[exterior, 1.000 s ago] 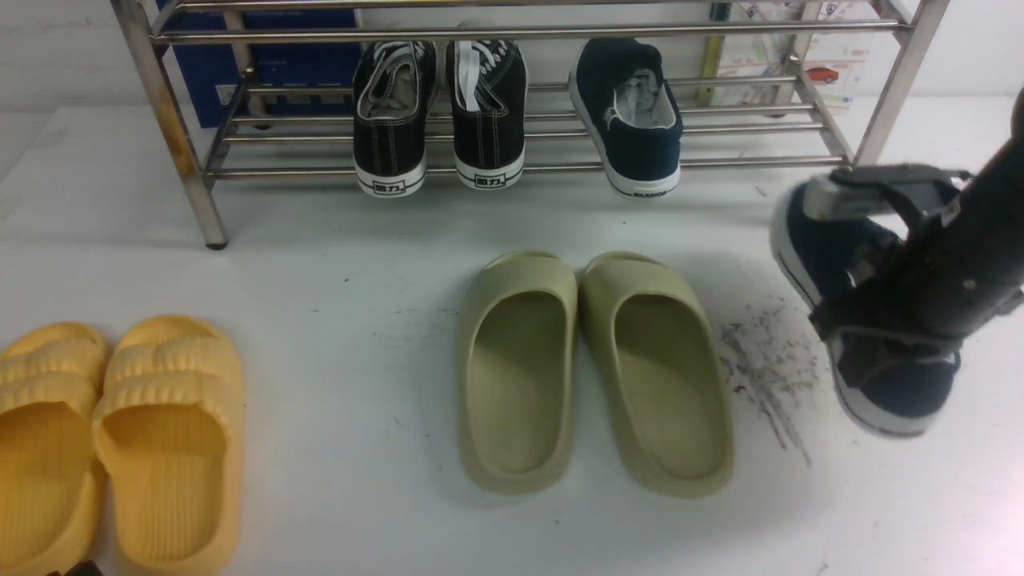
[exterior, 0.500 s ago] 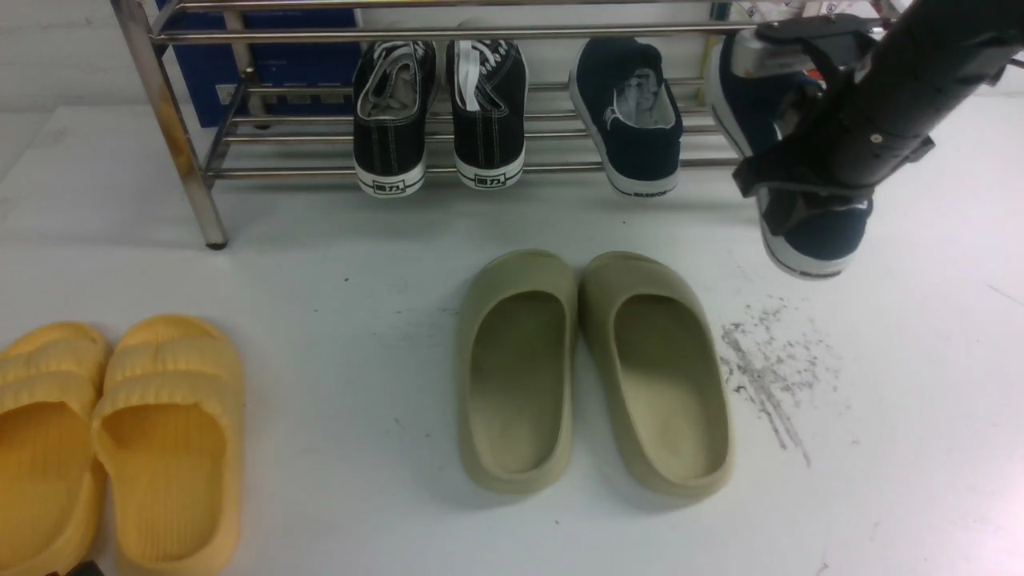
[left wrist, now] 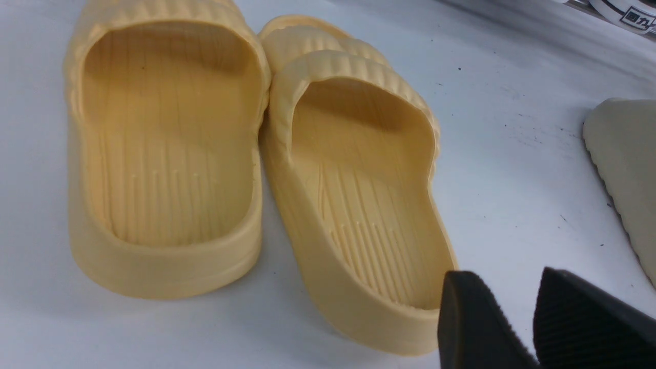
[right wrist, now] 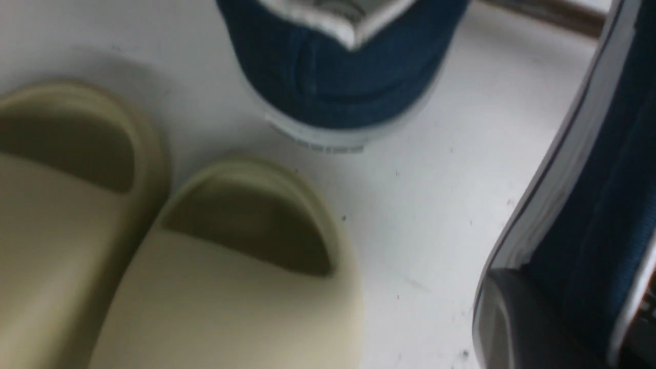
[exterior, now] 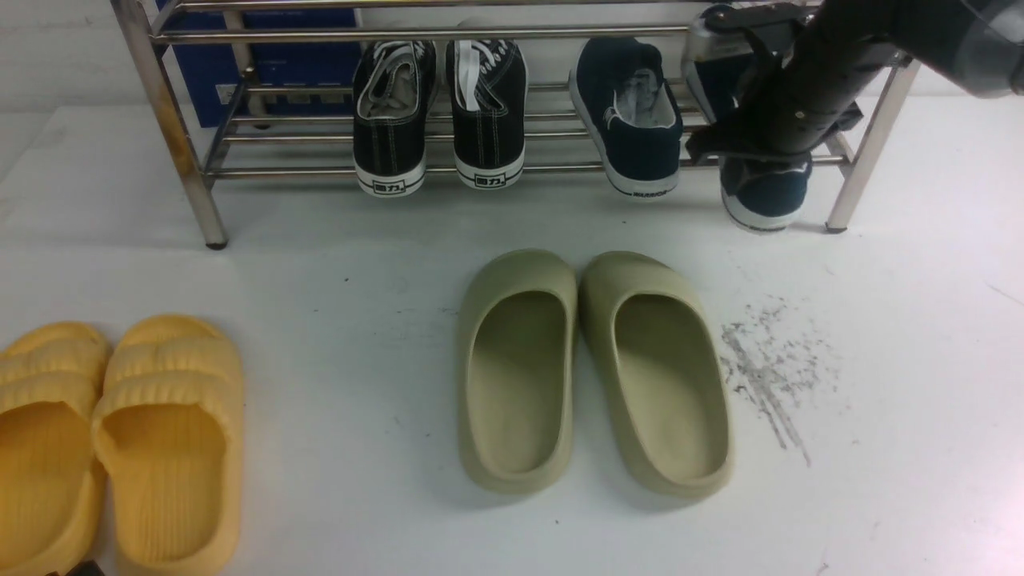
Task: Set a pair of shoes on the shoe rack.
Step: Use the right arm to put a shoe into the shoe rack
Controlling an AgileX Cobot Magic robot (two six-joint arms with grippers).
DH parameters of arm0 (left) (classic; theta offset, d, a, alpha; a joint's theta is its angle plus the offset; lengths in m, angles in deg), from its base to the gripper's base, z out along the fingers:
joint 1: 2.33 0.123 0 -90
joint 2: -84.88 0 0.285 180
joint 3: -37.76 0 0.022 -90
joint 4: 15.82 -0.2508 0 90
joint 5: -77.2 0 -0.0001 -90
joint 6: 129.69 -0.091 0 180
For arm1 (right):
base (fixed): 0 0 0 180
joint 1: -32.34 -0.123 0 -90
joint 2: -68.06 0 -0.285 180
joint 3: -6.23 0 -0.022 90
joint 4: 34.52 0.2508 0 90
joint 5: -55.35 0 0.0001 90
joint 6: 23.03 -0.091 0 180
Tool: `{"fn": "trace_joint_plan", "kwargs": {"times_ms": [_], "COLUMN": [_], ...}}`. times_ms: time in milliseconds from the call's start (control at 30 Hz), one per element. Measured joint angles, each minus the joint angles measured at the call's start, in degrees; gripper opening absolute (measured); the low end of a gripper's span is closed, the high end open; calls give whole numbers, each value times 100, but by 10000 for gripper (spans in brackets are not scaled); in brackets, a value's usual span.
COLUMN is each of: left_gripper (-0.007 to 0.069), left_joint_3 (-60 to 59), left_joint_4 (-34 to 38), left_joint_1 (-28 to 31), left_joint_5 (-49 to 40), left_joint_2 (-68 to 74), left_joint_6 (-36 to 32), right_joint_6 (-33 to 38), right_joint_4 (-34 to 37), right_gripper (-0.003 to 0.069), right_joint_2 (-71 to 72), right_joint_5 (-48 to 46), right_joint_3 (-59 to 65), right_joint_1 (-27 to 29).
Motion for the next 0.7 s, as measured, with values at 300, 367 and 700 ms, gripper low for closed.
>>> {"fn": "trace_joint_plan", "kwargs": {"times_ms": [300, 367, 700], "left_gripper": [211, 215, 217], "left_joint_3": [0, 0, 0], "left_joint_4": [0, 0, 0], "left_joint_1": [0, 0, 0], "left_joint_5": [0, 0, 0], "left_joint_2": [0, 0, 0], "left_joint_6": [0, 0, 0], "right_joint_6": [-109, -112, -131], "right_joint_4": [0, 0, -136], "right_gripper": [38, 38, 39], "right_joint_2": [-692, -742, -778], "right_joint_5": [399, 489, 787], "right_joint_3": [-704, -703, -710], "right_joint_1": [0, 0, 0]}}
